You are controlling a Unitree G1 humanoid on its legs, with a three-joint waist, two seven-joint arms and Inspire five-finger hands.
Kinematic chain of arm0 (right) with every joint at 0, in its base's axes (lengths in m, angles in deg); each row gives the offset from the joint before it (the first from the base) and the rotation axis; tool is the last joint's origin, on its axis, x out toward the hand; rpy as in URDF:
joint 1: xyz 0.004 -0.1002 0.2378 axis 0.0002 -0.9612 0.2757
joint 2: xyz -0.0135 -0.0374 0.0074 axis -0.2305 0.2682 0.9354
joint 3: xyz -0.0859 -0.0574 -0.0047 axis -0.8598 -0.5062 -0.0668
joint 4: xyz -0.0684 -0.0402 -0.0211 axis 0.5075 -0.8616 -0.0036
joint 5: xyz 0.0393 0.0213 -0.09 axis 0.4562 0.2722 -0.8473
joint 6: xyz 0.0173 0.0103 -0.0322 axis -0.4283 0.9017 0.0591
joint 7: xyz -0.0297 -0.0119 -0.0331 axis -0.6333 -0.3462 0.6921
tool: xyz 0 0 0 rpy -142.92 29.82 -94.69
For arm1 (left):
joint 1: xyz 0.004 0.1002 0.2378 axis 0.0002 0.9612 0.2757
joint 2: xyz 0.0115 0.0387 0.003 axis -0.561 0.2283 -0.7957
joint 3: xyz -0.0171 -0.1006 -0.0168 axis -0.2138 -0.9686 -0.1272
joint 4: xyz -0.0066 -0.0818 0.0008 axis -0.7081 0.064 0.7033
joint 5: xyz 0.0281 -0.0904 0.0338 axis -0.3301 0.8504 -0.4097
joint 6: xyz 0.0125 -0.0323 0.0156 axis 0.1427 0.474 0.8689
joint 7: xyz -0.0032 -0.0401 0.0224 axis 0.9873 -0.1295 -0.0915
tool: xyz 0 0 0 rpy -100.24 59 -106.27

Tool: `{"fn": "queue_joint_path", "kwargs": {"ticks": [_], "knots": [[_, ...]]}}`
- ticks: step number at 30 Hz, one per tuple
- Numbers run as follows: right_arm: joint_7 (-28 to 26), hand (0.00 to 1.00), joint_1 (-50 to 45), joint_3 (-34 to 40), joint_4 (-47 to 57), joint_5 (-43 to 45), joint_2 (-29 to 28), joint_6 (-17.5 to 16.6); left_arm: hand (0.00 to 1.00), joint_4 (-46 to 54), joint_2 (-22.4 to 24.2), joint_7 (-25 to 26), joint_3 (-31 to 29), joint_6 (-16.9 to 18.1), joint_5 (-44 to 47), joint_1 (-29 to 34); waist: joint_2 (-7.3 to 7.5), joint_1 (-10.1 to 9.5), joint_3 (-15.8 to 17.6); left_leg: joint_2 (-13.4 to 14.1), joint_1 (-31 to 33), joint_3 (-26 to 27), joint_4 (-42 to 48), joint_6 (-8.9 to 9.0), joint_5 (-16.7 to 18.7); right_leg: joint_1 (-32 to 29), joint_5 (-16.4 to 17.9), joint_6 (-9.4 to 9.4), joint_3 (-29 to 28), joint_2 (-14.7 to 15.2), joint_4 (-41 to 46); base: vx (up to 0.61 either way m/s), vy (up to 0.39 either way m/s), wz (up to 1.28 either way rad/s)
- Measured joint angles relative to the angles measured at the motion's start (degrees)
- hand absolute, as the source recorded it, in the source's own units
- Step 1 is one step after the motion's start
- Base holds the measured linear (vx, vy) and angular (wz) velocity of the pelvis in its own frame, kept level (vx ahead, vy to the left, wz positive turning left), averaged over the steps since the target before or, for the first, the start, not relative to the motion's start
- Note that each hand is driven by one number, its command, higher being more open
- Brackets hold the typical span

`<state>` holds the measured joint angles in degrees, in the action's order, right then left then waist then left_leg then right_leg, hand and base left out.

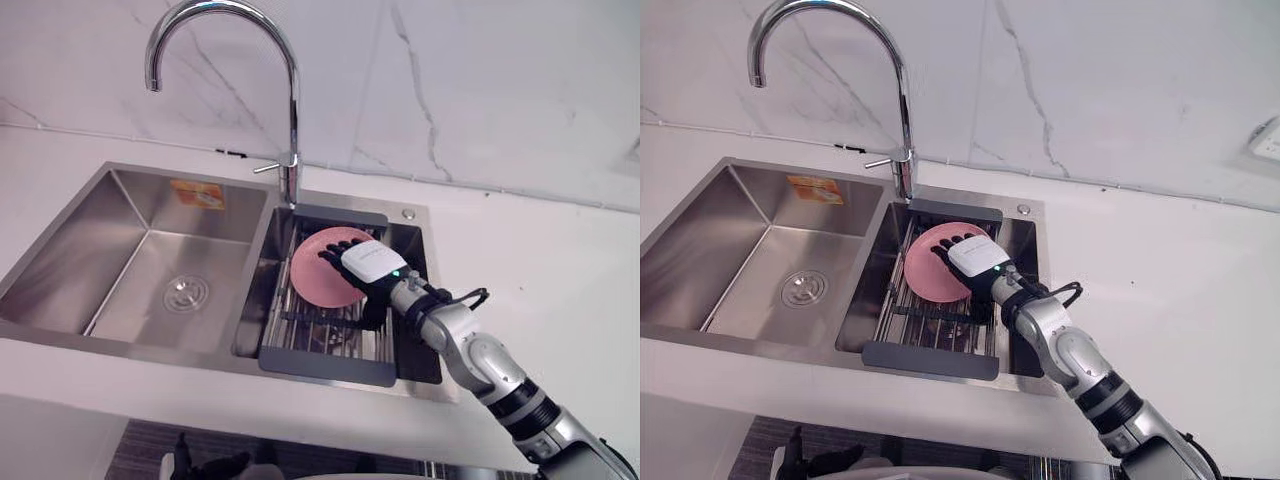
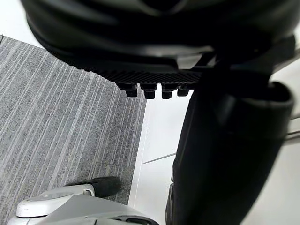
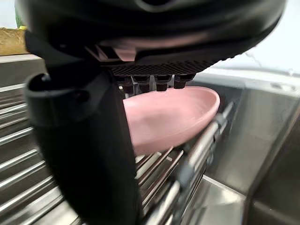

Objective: Walk over to the sink, pick up the cup, carry it to the dishwasher, place the cup inside the dishwasher, then close the dishwasher door

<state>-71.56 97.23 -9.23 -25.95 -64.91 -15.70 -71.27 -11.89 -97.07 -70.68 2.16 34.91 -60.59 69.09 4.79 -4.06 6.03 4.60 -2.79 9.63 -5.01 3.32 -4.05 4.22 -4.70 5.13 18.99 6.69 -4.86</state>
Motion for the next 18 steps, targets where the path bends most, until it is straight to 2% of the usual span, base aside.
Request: {"fn": "queue_joint_path", "kwargs": {"ticks": [1, 5, 7, 10, 13, 18], "knots": [[-0.14, 0.00, 0.17, 0.00, -0.59, -0.07, -0.19, 0.25, 1.00, 0.00, -0.08, -0.03, 0.01, 0.00, 0.00, -0.07, 0.11, -0.01, -0.05, 0.00, 0.09, -0.15, 0.00, 0.01, -0.03, -0.02, 0.00, 0.00, 0.09, 0.00, 0.00, -0.02, -0.005, 0.08], [-0.52, 0.00, 1.48, -0.57, -2.32, -2.48, -1.04, 1.04, 1.00, 0.00, -0.36, -0.06, -0.01, -0.43, -0.01, -0.58, 0.81, -0.19, 0.26, 0.08, 0.14, -0.31, 0.00, 0.04, -0.17, -0.01, 0.00, -0.01, 0.20, -0.08, 0.00, 0.00, -0.001, 0.01], [1.22, 0.00, 1.48, -0.92, -3.10, -3.81, -1.67, 1.06, 1.00, 0.01, -0.55, -0.06, -0.01, -0.52, -0.04, -0.65, 1.08, -0.27, 0.37, 0.07, 0.10, -0.42, 0.00, 0.08, -0.23, 0.07, 0.00, -0.01, 0.38, -0.12, 0.01, 0.00, 0.000, 0.00], [7.72, 0.00, 1.41, -1.77, -5.54, -5.59, -2.56, 1.09, 1.00, 0.05, -0.65, -0.06, -0.02, -0.57, -0.14, -0.66, 1.20, 0.02, 0.44, -0.07, 0.03, -0.46, -0.01, 0.00, -0.37, 0.13, -0.01, -0.01, 0.52, -0.01, 0.01, -0.01, 0.001, 0.01], [15.40, 0.00, 1.30, -1.79, -7.81, -6.38, -3.89, 2.79, 1.00, 0.13, -0.64, -0.06, -0.03, -0.55, -0.18, -0.64, 1.14, 0.07, 0.49, -0.16, 0.11, -0.61, -0.04, -0.08, -0.50, 0.13, -0.02, -0.02, 0.62, 0.09, 0.00, -0.01, 0.001, 0.01], [26.46, 0.00, -1.68, 0.20, -8.18, -3.88, -4.59, 4.14, 1.00, 0.16, -0.49, -0.03, -0.13, 0.21, -0.23, -0.37, 0.85, 0.31, 0.87, -0.25, 0.17, -0.71, -0.24, -0.10, -0.51, 0.13, -0.02, 0.00, 0.61, 0.18, 0.01, 0.00, 0.001, 0.01]]}}
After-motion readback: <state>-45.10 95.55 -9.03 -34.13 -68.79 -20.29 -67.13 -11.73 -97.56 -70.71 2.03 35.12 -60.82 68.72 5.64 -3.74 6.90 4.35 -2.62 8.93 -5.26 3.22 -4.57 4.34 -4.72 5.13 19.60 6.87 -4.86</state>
